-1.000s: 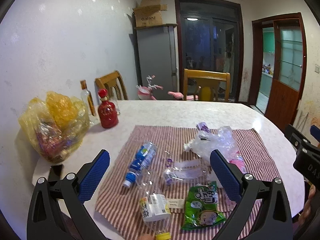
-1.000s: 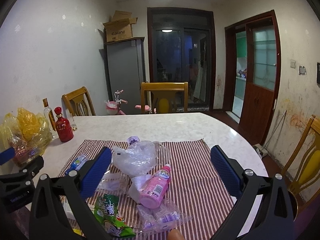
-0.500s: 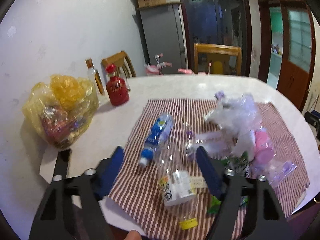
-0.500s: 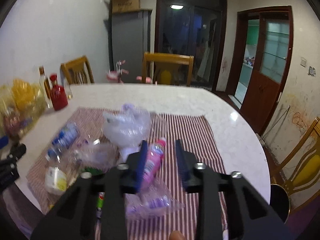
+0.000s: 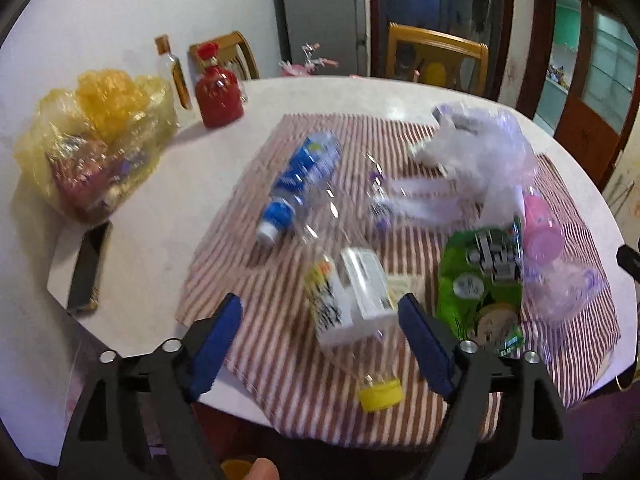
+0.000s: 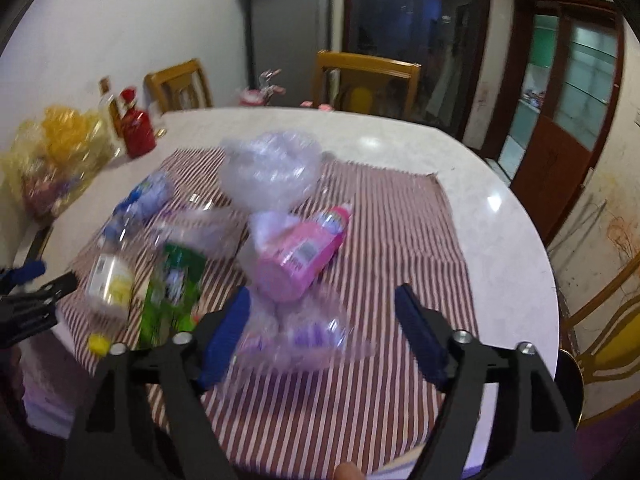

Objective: Collect trash
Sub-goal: 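Grasp the clear yellow-capped bottle with the left tool while the right tool grasps the clear bag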

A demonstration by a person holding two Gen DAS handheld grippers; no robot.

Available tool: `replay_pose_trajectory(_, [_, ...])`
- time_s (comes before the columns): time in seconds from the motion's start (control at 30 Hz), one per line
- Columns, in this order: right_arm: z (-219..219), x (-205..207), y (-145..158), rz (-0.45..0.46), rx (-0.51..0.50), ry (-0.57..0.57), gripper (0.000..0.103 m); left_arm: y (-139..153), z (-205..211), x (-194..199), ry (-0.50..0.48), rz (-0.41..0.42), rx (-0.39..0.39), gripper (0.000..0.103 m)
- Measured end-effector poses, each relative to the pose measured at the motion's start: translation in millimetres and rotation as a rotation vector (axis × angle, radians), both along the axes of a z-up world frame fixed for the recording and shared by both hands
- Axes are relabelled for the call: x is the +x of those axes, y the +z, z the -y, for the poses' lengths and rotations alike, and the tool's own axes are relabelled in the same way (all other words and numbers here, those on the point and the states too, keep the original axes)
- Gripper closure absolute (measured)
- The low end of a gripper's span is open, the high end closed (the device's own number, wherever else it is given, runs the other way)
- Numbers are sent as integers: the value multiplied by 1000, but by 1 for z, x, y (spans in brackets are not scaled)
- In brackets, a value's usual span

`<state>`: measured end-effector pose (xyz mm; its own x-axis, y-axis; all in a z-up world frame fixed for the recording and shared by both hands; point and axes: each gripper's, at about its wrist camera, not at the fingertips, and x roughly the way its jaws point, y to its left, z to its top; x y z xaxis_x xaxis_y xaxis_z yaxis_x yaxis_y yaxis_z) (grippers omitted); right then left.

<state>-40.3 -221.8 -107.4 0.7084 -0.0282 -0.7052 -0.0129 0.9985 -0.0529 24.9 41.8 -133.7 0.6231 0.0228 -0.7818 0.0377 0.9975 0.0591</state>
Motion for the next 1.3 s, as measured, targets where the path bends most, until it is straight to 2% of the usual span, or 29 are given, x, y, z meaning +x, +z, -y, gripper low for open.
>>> replay_pose_trajectory(0.13, [-16,-6,-18,-58,-73,114,23,-17,15,-4,-18,-30,35,17])
replay_pose_trajectory(0.2, [-16,-6,-24,-97,-59,151,23,-25,21,-3,-20,-46,68,15])
replay_pose_trajectory(0.3, [-12,3,-28,-90,-17,129,23,-32,23,-1,-3,-51,83,13])
replay_pose_trajectory(0.43, [-1,24,-32,-115,80,96,17,-47,26,6,7,-83,108,13])
replay_pose_trajectory(0.53, [3,39,-39,-142,57,86,14,-54,27,13,5,-99,113,13])
replay_pose_trajectory(0.6, [5,51,-49,-194,59,99,12,-60,29,17,-2,-105,117,13])
replay_pose_trajectory(0.67, [10,57,-58,-248,112,117,12,-64,30,21,-3,-115,123,13])
replay_pose_trajectory(0.73, [13,63,-66,-292,157,120,12,-68,30,24,-1,-125,118,15])
replay_pose_trajectory(0.77, [13,64,-70,-311,166,117,12,-71,30,25,-1,-133,112,19])
replay_pose_trajectory(0.8, [13,65,-73,-326,166,112,12,-73,30,26,-6,-141,102,29])
replay_pose_trajectory(0.9, [13,62,-78,-354,187,107,21,-76,28,30,-25,-168,72,40])
replay_pose_trajectory(1.03, [15,59,-81,-361,202,100,31,-76,27,33,-24,-162,69,40])
replay_pose_trajectory(1.07, [15,59,-82,-361,199,95,38,-76,27,33,-24,-161,69,40])
replay_pose_trajectory(1.3, [23,51,-73,-342,236,89,51,-64,19,31,-22,-135,36,41])
